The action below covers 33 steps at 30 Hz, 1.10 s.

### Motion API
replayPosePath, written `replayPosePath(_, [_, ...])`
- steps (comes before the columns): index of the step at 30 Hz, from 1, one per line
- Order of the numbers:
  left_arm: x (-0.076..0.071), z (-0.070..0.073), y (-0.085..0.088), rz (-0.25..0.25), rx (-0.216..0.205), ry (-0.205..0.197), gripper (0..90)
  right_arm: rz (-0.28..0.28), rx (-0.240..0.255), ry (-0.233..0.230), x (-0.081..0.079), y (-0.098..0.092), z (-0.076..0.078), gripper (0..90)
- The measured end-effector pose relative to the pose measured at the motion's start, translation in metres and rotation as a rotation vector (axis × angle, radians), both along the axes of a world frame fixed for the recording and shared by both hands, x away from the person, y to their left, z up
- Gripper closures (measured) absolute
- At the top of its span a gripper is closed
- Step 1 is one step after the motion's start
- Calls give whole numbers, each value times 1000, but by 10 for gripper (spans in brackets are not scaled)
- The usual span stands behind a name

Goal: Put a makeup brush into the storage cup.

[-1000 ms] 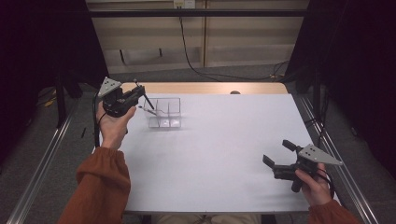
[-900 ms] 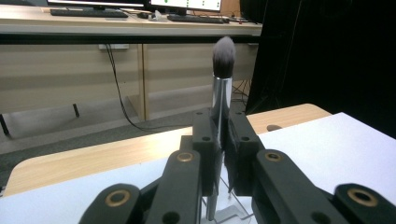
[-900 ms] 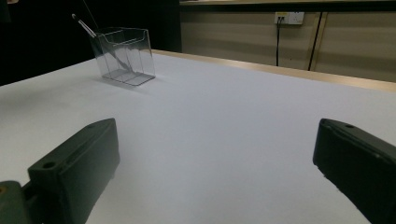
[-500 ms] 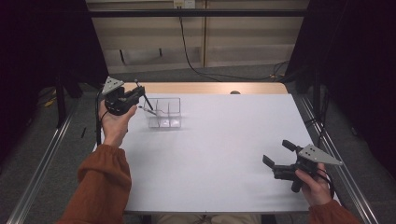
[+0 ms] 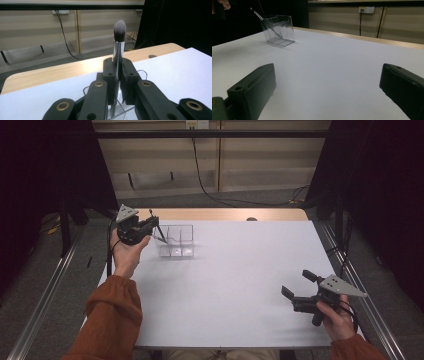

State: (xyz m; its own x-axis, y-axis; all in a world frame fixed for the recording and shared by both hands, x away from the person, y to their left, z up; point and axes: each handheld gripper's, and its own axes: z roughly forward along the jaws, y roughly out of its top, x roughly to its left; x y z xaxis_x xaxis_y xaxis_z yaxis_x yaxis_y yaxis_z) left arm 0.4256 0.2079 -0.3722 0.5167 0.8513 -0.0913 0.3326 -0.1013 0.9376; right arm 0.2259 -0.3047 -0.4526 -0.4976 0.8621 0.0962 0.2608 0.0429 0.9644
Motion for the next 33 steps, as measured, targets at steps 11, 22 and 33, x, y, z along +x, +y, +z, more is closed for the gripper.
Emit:
replayPosePath(11, [4, -7, 0, -10, 13, 28, 841, 3, -4, -2, 0, 0, 0, 2])
replayPosePath(22, [6, -14, -5, -12, 21, 45, 840, 5, -8, -2, 0, 1, -1, 2])
replayPosePath(33, [7, -15, -4, -9, -8, 13, 662, 6, -6, -2, 0, 1, -1, 2])
